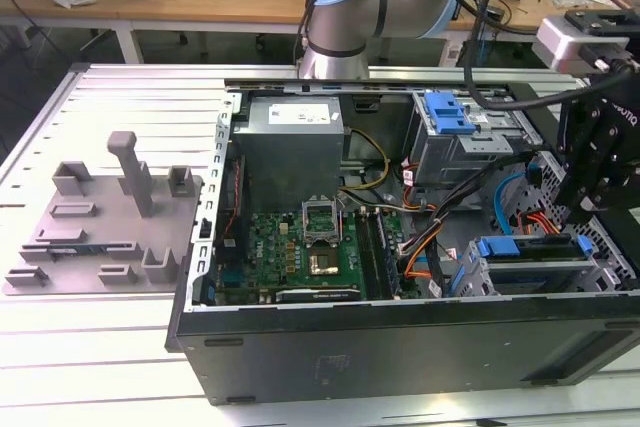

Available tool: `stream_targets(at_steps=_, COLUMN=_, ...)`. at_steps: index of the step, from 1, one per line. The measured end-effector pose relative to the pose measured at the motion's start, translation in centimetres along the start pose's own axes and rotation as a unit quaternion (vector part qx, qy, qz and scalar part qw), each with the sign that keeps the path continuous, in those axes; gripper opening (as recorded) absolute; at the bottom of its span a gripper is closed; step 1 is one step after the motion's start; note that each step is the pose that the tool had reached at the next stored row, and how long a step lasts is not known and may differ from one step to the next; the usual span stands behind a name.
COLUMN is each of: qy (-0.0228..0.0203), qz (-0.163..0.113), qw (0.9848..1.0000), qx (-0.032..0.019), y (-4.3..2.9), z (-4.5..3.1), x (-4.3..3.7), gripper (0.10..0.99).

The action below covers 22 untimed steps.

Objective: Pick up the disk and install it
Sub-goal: 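Insert the second disk wire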

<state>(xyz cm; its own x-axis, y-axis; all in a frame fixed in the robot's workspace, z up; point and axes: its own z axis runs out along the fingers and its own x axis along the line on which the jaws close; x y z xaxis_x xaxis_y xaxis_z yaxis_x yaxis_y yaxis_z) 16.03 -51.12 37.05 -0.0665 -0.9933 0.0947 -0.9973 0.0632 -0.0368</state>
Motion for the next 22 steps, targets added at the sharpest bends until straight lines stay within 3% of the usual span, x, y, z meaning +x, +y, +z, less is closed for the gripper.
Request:
stream_targets(at_steps=2, qy=0.0112, qz=0.000, qw=0.9999, qx=0.0005, y=0.00, z=-0.58, x=-0.29, gripper=0.306)
stream_targets(at_steps=4, qy=0.0188, qz=-0.001, qw=0.9998, qx=0.0010, y=0.01, z=-0.93, x=-0.61, gripper=0.306)
stream_targets(at_steps=5, qy=0.0271, qz=-0.001, qw=0.9996, qx=0.0016, y=0.04, z=-1.22, x=-1.14, gripper=0.306)
stream_targets(at_steps=7, qy=0.0378, qz=-0.001, qw=0.9993, qx=0.0023, y=0.08, z=-1.47, x=-1.86, gripper=0.306)
stream_targets(at_steps=8, qy=0.0495, qz=-0.002, qw=0.9988, qx=0.0030, y=0.13, z=-1.65, x=-2.69, gripper=0.306)
stream_targets(at_steps=10, qy=0.0625, qz=-0.002, qw=0.9980, qx=0.0039, y=0.17, z=-1.78, x=-3.42, gripper=0.306)
stream_targets(at_steps=12, qy=0.0794, qz=-0.002, qw=0.9968, qx=0.0050, y=0.23, z=-1.93, x=-4.38, gripper=0.306)
stream_targets(at_steps=13, qy=0.0842, qz=-0.003, qw=0.9964, qx=0.0054, y=0.26, z=-1.98, x=-4.73, gripper=0.306)
stream_targets(at_steps=15, qy=0.1053, qz=-0.003, qw=0.9944, qx=0.0067, y=0.38, z=-2.19, x=-6.41, gripper=0.306)
stream_targets(at_steps=16, qy=0.1113, qz=-0.003, qw=0.9938, qx=0.0072, y=0.44, z=-2.24, x=-6.95, gripper=0.306)
stream_targets(at_steps=19, qy=0.1211, qz=-0.004, qw=0.9926, qx=0.0078, y=0.66, z=-2.33, x=-7.83, gripper=0.306)
stream_targets(at_steps=22, qy=0.1227, qz=-0.004, qw=0.9924, qx=0.0080, y=1.60, z=-2.37, x=-7.82, gripper=0.306)
